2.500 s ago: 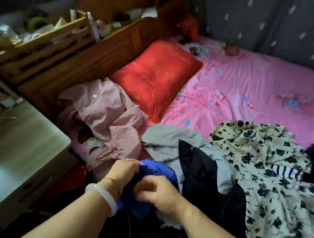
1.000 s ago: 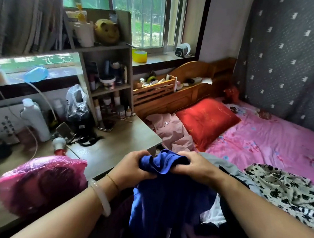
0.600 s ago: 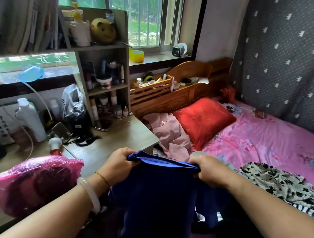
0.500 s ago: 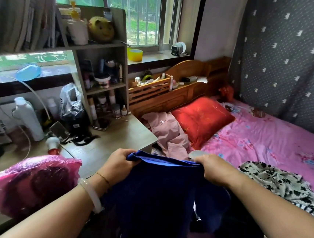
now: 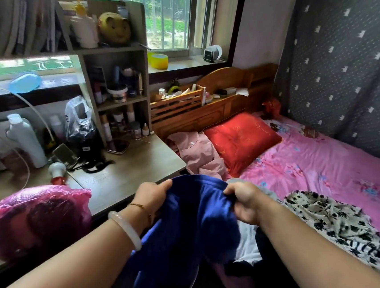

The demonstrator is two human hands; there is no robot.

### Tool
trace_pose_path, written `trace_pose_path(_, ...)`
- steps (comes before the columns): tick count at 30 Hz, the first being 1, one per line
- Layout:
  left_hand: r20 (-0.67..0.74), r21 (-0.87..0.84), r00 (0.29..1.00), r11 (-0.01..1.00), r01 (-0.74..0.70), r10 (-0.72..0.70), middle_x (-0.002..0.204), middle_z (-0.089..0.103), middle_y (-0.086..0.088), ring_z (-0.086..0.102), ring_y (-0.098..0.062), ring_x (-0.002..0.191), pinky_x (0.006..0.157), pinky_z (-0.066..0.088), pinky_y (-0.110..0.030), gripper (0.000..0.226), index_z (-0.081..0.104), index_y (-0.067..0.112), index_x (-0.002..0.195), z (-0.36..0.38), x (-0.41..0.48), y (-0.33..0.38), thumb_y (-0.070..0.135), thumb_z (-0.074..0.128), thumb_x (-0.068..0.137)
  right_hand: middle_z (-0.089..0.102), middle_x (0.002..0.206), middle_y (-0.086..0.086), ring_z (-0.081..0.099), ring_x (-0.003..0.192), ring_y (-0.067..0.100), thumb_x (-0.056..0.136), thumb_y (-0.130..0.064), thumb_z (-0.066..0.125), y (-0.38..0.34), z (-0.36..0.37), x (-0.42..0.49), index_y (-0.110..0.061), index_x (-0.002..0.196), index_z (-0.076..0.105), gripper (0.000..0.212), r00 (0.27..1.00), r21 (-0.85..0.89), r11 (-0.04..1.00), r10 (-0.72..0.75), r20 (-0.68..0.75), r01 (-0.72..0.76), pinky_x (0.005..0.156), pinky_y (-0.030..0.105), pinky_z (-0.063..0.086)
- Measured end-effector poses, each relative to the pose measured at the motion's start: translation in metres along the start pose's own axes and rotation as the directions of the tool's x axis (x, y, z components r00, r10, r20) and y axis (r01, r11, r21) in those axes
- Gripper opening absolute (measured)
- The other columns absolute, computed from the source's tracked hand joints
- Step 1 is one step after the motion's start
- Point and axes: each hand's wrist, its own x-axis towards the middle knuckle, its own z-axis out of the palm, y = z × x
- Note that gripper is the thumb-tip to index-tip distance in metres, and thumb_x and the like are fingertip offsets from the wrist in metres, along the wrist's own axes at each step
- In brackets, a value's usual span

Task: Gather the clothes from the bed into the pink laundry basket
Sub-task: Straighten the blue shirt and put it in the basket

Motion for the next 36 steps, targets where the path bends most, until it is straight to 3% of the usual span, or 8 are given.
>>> trace_pose_path(6,0.297,-0.134,0.954,0.991,0.002,0.038,0.085,0.067,-0.014,0.062,-0.023,0.07,0.064,0.052,-0.03,0.018,0.068,0.004,0.089,0.042,-0.02,0.003,0.018,0.057,0.092,0.067,0.085,0.014,0.064,0.065,0.024,0.086,-0.031,0.066,-0.01,0.032,-0.022,-0.009,0.096,0.065,0.025,0.935,-0.065,0.988,-0.107,0.339,0.137,0.068,0.031,0.053)
trace_pose_path(9,0.448,0.031,0.882,0.984,-0.177,0.145,0.085,0.072,-0.01,0.068,-0.024,0.081,0.08,0.056,-0.032,0.016,0.075,0.011,0.08,0.035,-0.022,0.004,0.008,0.061,0.084,0.067,0.102,0.026,0.065,0.084,0.031,0.072,-0.012,0.08,-0.013,0.024,-0.019,0.001,0.107,0.063,0.042,0.902,-0.051,0.968,-0.209,0.378,0.246,0.087,0.045,0.051)
trace_pose_path(13,0.633,0.092,0.762,0.964,-0.25,0.137,0.097,0.073,-0.009,0.067,-0.017,0.095,0.094,0.051,-0.028,0.018,0.076,0.01,0.086,0.015,-0.027,0.007,-0.003,0.065,0.083,0.068,0.09,0.015,0.068,0.07,0.02,0.073,0.011,0.07,-0.009,0.013,-0.017,-0.001,0.104,0.061,0.034,0.885,-0.076,0.954,-0.236,0.401,0.289,0.059,0.024,0.055)
trace_pose_path(17,0.59,-0.06,0.803,0.996,-0.066,0.088,0.087,0.071,-0.018,0.069,-0.024,0.084,0.081,0.054,-0.03,0.017,0.065,0.007,0.079,-0.005,-0.016,0.0,-0.01,0.062,0.079,0.065,0.074,0.007,0.062,0.064,0.016,0.066,0.017,0.059,-0.014,-0.004,-0.01,-0.007,0.089,0.066,0.035,0.842,-0.076,0.923,-0.308,0.443,0.378,0.056,0.021,0.051)
trace_pose_path(22,0.436,0.243,0.888,0.931,-0.274,0.147,0.096,0.066,0.0,0.065,-0.007,0.085,0.07,0.053,-0.014,0.066,0.055,0.016,0.108,-0.004,-0.01,-0.022,-0.003,0.086,0.054,0.068,0.079,0.01,0.065,0.068,0.02,0.058,0.008,0.055,-0.03,-0.008,-0.017,-0.008,0.085,0.069,0.034,0.785,-0.036,0.918,-0.317,0.532,0.395,0.063,0.026,0.055)
trace_pose_path(28,0.423,0.044,0.897,0.986,-0.161,0.128,0.1,0.073,-0.019,0.069,-0.032,0.088,0.086,0.056,-0.047,0.037,0.072,0.004,0.094,0.021,-0.022,-0.022,0.001,0.081,0.058,0.071,0.098,0.013,0.066,0.086,0.023,0.081,-0.003,0.068,-0.043,-0.015,0.001,-0.006,0.104,0.067,0.023,0.849,-0.021,0.883,-0.444,0.286,0.469,0.085,0.035,0.053)
trace_pose_path(32,0.473,-0.239,0.876,0.971,0.02,0.098,0.101,0.072,-0.022,0.069,-0.033,0.088,0.079,0.056,-0.04,0.038,0.071,0.002,0.101,0.027,-0.029,-0.02,0.002,0.073,0.064,0.061,0.122,0.011,0.064,0.106,0.024,0.074,-0.041,0.079,-0.028,-0.024,0.016,-0.011,0.136,0.045,0.077,0.904,-0.263,0.874,-0.427,-0.016,0.409,0.097,0.043,0.05)
trace_pose_path(36,0.395,-0.398,0.918,0.904,0.156,0.016,0.099,0.068,-0.025,0.069,-0.03,0.078,0.068,0.058,-0.034,0.022,0.068,-0.002,0.104,0.035,-0.031,-0.01,0.006,0.064,0.084,0.045,0.143,0.001,0.05,0.125,0.014,0.059,-0.054,0.084,0.005,-0.025,0.005,-0.018,0.149,0.027,0.113,0.934,-0.375,0.858,-0.294,0.203,0.351,0.106,0.031,0.041)
